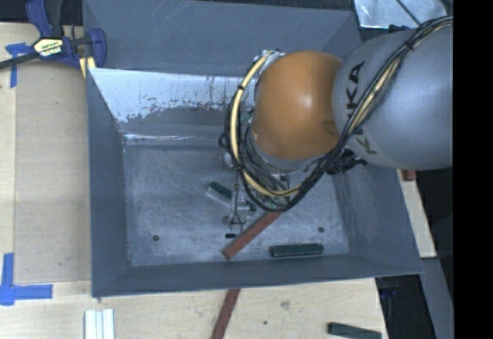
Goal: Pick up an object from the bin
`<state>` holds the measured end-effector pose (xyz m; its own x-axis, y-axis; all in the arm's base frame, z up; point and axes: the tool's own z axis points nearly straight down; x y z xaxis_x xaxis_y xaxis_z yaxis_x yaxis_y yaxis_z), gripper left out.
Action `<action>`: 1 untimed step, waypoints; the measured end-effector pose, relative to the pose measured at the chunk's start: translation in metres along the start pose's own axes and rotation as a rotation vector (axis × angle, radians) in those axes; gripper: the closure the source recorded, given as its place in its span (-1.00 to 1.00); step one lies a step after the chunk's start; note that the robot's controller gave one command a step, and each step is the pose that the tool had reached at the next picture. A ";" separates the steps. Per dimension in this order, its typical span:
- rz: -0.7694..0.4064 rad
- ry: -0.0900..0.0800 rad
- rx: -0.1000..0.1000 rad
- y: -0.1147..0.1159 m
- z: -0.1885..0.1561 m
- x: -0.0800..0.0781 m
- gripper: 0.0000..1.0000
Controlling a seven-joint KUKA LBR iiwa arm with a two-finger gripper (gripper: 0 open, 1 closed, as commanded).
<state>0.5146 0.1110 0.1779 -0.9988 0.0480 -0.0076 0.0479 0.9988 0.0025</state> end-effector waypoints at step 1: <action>0.013 0.000 0.001 -0.005 0.060 -0.005 -1.00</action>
Offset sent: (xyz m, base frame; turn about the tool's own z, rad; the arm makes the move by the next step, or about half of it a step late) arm 0.0349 -0.0620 -0.1079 0.0200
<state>0.5198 0.1056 0.1182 -0.9981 0.0612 -0.0072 0.0612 0.9981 0.0012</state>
